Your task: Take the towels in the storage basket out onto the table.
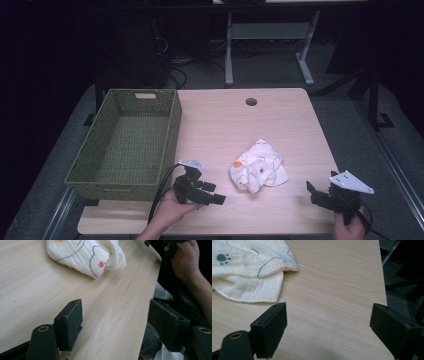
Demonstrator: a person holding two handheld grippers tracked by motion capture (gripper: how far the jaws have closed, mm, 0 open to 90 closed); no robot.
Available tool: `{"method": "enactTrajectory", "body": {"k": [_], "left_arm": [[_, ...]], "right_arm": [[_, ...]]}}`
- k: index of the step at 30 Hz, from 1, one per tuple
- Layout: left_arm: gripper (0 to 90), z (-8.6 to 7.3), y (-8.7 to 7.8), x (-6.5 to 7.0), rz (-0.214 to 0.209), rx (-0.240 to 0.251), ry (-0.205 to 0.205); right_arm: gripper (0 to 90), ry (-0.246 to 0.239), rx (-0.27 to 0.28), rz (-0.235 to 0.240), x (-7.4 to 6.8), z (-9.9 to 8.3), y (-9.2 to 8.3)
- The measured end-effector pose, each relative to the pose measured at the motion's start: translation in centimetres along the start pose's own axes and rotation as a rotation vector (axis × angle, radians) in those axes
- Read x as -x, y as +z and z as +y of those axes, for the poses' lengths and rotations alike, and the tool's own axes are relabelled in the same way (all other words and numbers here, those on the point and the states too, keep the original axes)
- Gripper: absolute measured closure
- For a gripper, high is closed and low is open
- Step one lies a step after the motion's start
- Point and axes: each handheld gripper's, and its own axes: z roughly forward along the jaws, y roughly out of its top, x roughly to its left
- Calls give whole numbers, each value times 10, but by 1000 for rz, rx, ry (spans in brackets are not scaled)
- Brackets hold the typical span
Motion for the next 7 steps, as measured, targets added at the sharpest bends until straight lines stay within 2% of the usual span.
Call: {"method": "enactTrajectory", "body": {"k": [3, 7], "left_arm": [[276, 0, 0, -1, -6, 15, 4], [270, 0, 3, 1, 8, 9, 21]], "right_arm": [[139, -4, -4, 7, 0, 0, 1], [139, -8, -1, 14, 0, 0, 2]]}}
